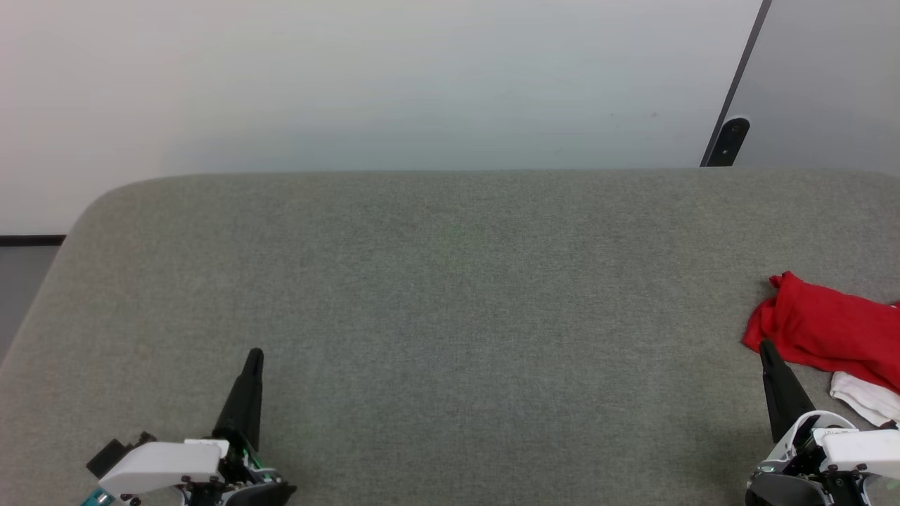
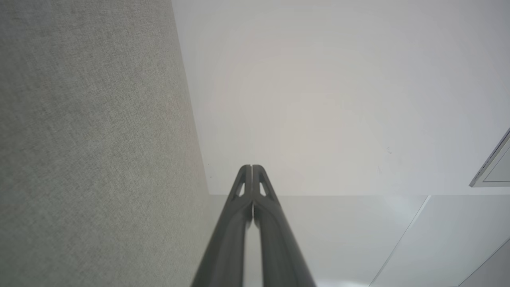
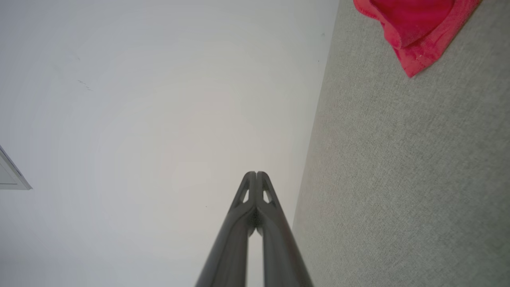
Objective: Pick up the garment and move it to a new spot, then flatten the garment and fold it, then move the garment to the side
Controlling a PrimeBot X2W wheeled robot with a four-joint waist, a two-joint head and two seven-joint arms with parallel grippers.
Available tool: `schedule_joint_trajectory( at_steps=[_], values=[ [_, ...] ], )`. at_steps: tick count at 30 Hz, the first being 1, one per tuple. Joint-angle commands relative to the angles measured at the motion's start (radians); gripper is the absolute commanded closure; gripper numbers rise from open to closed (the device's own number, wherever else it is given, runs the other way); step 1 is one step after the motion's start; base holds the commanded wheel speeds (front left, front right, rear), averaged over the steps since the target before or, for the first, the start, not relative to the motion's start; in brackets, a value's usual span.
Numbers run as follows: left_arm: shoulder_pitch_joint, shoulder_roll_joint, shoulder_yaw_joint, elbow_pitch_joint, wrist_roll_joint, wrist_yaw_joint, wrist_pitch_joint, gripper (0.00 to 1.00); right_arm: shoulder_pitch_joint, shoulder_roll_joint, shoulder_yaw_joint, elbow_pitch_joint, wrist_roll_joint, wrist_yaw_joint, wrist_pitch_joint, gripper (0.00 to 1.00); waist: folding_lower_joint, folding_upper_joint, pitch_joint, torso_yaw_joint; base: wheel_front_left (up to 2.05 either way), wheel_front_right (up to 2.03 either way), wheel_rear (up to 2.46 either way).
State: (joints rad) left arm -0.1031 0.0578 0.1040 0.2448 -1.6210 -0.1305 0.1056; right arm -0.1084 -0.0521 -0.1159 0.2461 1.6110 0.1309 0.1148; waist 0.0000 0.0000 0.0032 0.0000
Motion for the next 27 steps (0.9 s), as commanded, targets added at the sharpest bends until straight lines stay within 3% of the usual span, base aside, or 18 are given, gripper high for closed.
schedule_joint_trajectory(
  at_steps=[1, 27],
  values=[
    [-0.011, -0.002, 0.003, 0.002, 0.001, 0.0, 0.005, 1.0, -0.003, 0.004, 0.004, 0.0, 0.003, 0.0, 0.003, 1.0, 0.0, 0.0, 0.0, 0.0, 0.0, 0.0, 0.0],
    [-0.011, -0.004, 0.007, 0.002, 0.005, 0.0, 0.007, 1.0, -0.003, 0.004, 0.004, 0.0, 0.004, 0.0, 0.003, 1.0, 0.0, 0.0, 0.0, 0.0, 0.0, 0.0, 0.0]
  ],
)
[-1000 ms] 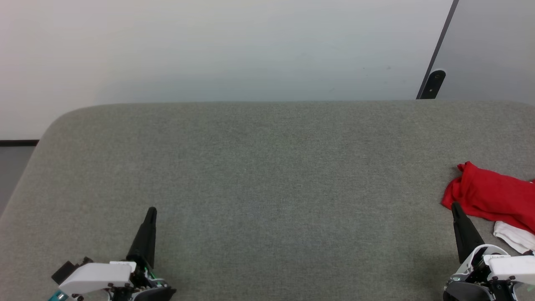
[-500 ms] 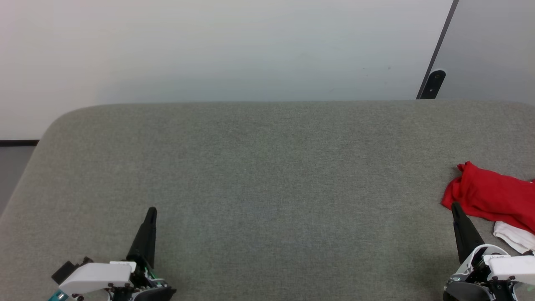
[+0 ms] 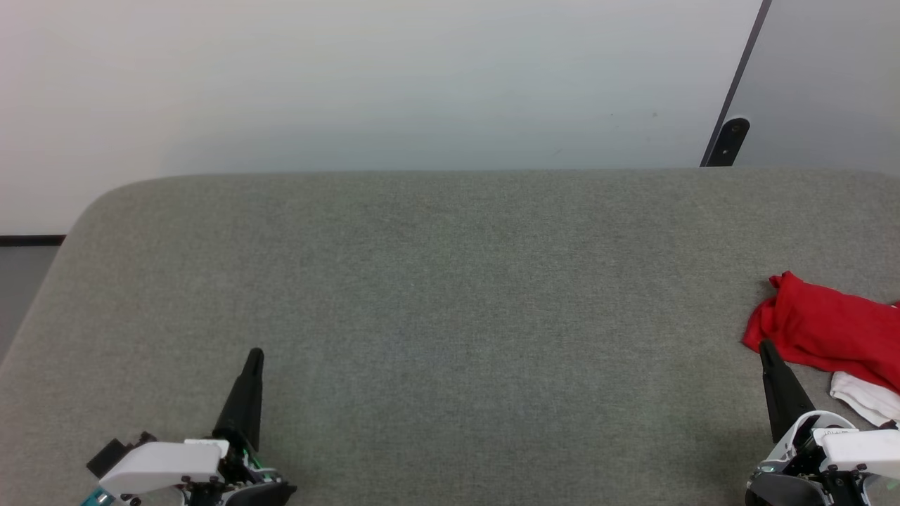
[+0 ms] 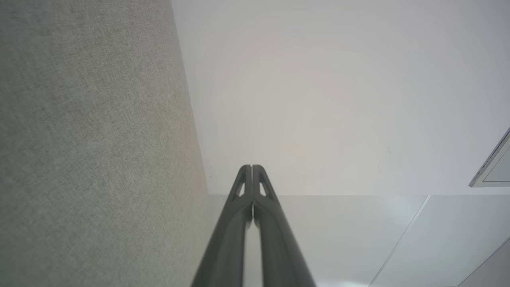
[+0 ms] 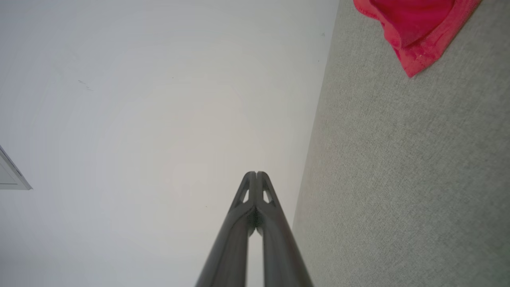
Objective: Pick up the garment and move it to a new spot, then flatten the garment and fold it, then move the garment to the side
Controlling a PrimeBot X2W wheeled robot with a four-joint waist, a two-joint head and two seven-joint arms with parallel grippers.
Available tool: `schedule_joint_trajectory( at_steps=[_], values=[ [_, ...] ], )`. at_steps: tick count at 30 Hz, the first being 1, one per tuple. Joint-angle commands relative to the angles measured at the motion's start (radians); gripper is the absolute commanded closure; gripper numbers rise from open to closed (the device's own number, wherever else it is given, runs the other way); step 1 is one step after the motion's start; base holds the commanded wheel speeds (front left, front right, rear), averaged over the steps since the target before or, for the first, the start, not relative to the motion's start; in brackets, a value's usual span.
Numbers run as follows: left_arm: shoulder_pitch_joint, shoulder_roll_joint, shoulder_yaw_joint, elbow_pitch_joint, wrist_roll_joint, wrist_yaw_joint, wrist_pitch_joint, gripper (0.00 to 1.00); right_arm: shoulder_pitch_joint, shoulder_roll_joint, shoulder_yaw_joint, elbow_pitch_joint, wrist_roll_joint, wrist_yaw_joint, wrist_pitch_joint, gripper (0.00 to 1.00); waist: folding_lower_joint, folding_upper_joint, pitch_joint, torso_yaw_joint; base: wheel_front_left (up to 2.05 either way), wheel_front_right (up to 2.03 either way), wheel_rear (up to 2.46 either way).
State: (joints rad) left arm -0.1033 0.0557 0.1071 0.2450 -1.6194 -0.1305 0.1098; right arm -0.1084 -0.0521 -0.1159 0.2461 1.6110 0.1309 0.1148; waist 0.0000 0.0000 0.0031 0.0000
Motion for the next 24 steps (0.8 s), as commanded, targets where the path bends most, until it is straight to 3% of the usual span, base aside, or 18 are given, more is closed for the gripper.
schedule_joint_trajectory(
  at_steps=[1, 24],
  values=[
    [-0.011, -0.002, 0.004, 0.001, 0.003, 0.0, 0.002, 1.0, -0.003, 0.004, 0.004, 0.0, 0.004, 0.0, 0.003, 1.0, 0.0, 0.0, 0.0, 0.0, 0.0, 0.0, 0.0],
    [-0.011, -0.003, 0.006, 0.001, 0.005, 0.0, 0.004, 1.0, -0.003, 0.004, 0.004, 0.0, 0.004, 0.0, 0.002, 1.0, 0.0, 0.0, 0.0, 0.0, 0.0, 0.0, 0.0]
  ],
)
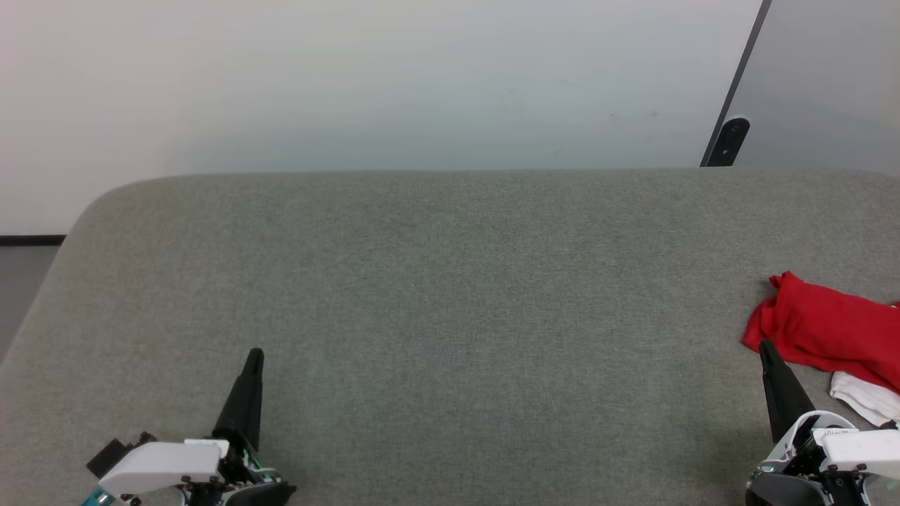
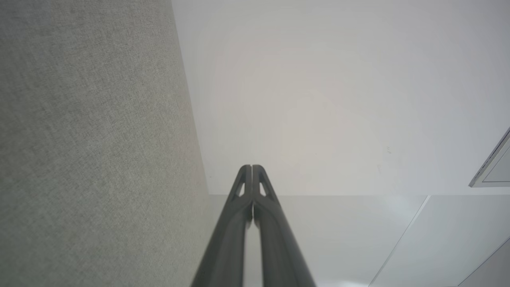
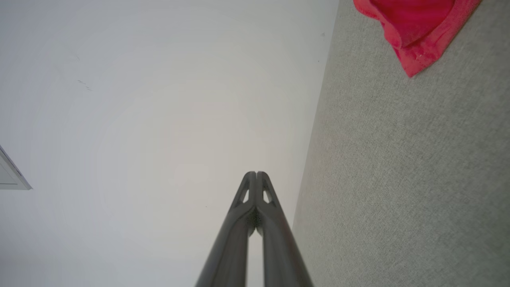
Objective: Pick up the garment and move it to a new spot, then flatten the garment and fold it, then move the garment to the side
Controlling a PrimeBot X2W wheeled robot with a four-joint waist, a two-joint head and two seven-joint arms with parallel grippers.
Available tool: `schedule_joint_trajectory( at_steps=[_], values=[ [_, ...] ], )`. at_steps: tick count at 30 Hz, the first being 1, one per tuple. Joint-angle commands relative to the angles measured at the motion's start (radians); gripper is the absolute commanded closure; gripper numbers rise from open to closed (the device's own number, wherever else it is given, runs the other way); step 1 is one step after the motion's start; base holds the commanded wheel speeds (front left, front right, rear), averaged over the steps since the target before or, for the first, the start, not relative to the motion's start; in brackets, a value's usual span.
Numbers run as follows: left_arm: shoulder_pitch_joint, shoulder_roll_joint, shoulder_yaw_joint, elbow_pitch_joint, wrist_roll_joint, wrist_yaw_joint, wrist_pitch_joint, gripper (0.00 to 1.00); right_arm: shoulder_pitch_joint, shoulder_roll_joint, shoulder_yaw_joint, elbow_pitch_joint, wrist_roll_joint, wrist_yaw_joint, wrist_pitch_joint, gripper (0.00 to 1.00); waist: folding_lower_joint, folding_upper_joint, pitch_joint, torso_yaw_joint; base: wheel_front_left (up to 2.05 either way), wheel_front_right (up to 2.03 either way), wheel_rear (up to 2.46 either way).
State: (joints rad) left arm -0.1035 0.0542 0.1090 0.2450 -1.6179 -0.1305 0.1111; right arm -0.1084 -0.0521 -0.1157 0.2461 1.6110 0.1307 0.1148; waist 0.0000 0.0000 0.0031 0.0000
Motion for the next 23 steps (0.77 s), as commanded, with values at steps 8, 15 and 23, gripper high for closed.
schedule_joint_trajectory(
  at_steps=[8, 15, 23],
  values=[
    [-0.011, -0.002, 0.004, 0.001, 0.004, 0.0, 0.003, 1.0, -0.003, 0.004, 0.004, 0.0, 0.004, 0.0, 0.002, 1.0, 0.0, 0.0, 0.0, 0.0, 0.0, 0.0, 0.0],
    [-0.011, -0.002, 0.005, 0.001, 0.005, 0.0, 0.003, 1.0, -0.003, 0.004, 0.004, 0.0, 0.004, 0.0, 0.002, 1.0, 0.0, 0.0, 0.0, 0.0, 0.0, 0.0, 0.0],
    [-0.011, -0.002, 0.005, 0.001, 0.005, 0.0, 0.003, 1.0, -0.003, 0.004, 0.004, 0.0, 0.004, 0.0, 0.002, 1.0, 0.0, 0.0, 0.0, 0.0, 0.0, 0.0, 0.0]
  ],
)
